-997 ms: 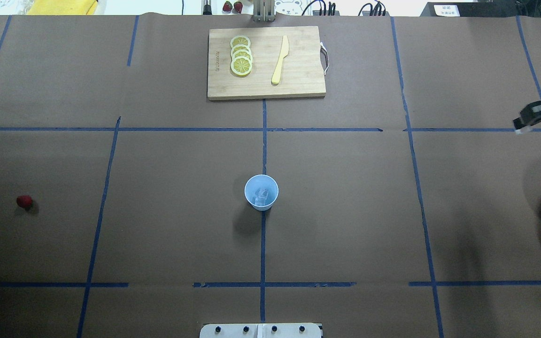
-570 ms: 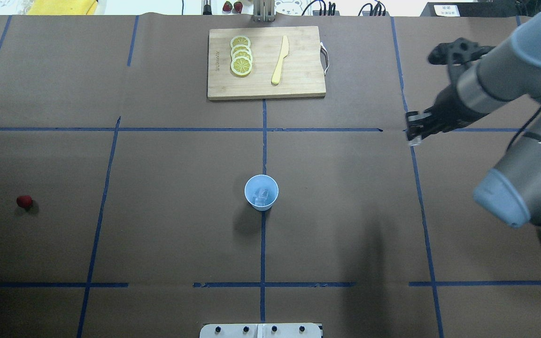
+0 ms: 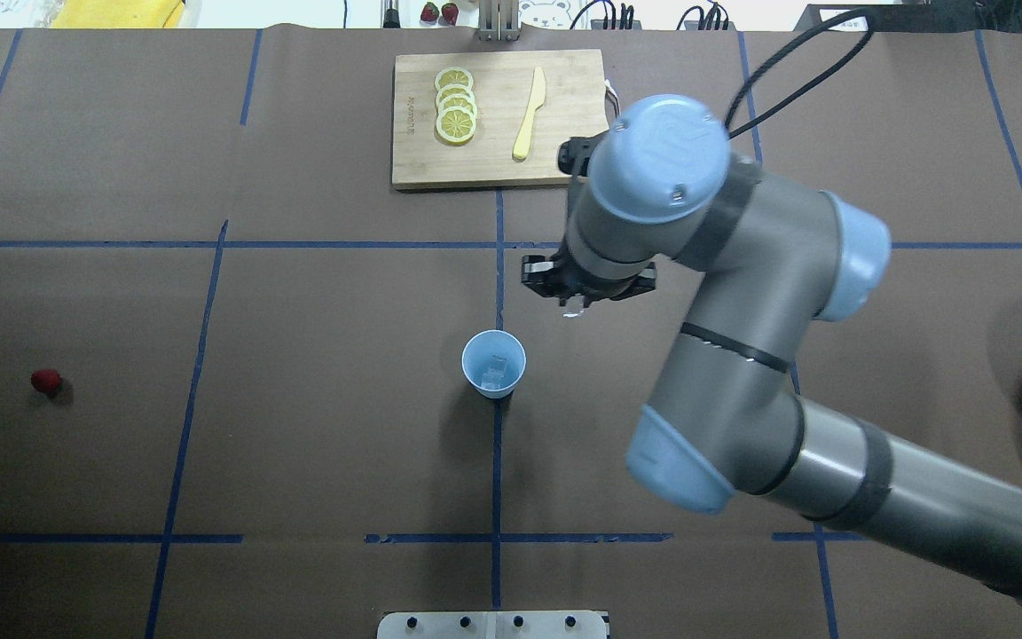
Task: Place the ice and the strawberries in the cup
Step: 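Carry the pink ice bowl over the blue cup with the right gripper, then tip the pink bowl to drop more ice cubes into the blue cup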
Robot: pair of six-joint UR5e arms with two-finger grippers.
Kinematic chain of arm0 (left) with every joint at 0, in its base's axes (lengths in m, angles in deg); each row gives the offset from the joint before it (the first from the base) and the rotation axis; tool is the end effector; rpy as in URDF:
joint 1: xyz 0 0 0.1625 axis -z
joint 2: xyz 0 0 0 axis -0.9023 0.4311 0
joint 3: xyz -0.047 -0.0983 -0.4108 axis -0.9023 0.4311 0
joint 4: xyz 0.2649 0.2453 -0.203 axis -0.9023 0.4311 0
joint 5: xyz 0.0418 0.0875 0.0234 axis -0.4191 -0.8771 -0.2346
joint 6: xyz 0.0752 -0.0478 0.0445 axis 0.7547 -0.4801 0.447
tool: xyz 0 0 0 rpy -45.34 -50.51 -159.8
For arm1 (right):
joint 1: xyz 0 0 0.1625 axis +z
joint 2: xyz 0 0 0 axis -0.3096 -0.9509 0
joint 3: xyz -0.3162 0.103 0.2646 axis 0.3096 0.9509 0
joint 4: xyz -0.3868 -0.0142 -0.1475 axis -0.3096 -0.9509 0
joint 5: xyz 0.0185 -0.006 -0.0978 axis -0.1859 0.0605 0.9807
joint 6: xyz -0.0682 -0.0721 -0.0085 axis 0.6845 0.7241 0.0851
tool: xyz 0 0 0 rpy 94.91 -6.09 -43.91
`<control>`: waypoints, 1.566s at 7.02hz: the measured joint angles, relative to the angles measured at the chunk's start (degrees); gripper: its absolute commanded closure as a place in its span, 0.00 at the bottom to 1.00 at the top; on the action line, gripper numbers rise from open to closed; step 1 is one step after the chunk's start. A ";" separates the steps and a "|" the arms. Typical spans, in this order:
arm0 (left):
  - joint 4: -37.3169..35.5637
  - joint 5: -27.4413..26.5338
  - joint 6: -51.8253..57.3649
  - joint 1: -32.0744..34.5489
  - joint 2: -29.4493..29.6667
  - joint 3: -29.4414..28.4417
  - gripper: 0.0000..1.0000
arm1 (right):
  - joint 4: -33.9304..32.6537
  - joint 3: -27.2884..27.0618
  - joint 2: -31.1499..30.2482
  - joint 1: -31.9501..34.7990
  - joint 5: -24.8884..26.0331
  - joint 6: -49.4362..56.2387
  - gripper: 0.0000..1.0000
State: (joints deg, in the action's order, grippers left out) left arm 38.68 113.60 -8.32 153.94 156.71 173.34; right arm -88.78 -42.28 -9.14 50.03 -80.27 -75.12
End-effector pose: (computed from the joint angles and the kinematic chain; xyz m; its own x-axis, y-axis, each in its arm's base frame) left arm -0.0520 -0.4244 0.6455 0.6246 0.0595 -0.7787 -0.0842 0.9964 0.0086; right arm -0.4937 -0.4330 0.1501 0.6718 0.0518 0.7390 -0.1304 0.9902 0.0491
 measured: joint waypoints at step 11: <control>0.04 -0.03 0.00 -0.09 0.00 0.00 0.00 | -1.39 9.51 8.02 -7.19 5.86 -6.39 0.00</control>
State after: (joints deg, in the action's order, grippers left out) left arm 38.72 113.57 -8.32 153.85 156.71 173.34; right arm -90.17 -32.76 -1.13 42.85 -74.40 -81.51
